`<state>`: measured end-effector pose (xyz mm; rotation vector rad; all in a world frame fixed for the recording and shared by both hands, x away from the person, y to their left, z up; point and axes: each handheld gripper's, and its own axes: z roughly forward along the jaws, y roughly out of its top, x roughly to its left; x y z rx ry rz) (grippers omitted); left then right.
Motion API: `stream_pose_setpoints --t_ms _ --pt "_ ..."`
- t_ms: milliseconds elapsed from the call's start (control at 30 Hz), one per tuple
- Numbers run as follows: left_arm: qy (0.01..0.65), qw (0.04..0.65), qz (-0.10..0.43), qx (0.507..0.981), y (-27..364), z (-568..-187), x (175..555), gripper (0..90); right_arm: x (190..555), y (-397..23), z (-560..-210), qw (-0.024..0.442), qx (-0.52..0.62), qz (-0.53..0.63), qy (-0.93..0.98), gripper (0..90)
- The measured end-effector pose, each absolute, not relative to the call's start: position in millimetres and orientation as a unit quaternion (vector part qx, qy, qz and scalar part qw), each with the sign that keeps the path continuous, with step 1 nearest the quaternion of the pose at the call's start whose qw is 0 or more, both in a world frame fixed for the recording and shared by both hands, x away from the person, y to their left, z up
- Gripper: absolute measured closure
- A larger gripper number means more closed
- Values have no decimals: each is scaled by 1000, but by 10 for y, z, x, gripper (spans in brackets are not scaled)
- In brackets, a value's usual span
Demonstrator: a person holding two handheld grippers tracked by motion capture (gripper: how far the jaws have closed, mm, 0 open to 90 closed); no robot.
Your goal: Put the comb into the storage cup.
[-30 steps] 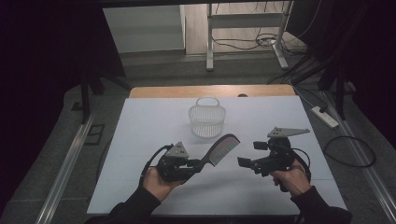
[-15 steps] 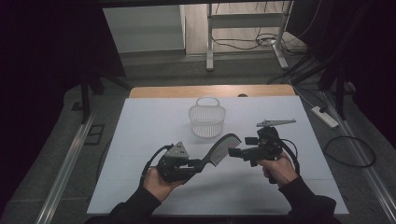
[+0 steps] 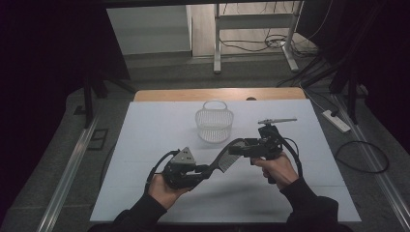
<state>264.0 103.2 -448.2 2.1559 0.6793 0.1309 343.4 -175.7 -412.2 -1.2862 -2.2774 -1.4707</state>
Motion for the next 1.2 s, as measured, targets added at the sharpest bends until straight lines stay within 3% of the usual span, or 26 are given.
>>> stream_pose_setpoints --t_ms 133,233,500,700,833,1200 --pt "268 425 53 863 1036 -4474 2639 724 3463 -1754 -4126 73 -431 -486 -757 21" --pt "266 425 54 864 1031 -4475 2636 724 3473 -1754 -4133 78 -432 -486 -755 112" --pt "262 418 61 868 1010 -4484 2626 724 3490 -1791 -4135 111 -427 -505 -742 480" --pt "258 408 70 873 990 -4493 2616 724 3495 -1821 -4151 133 -429 -513 -731 656" --pt "256 407 70 874 987 -4499 2616 724 3497 -1840 -4167 141 -432 -517 -726 741" --pt "253 398 67 879 946 -4554 2632 720 3526 -1884 -4202 210 -447 -527 -692 840"
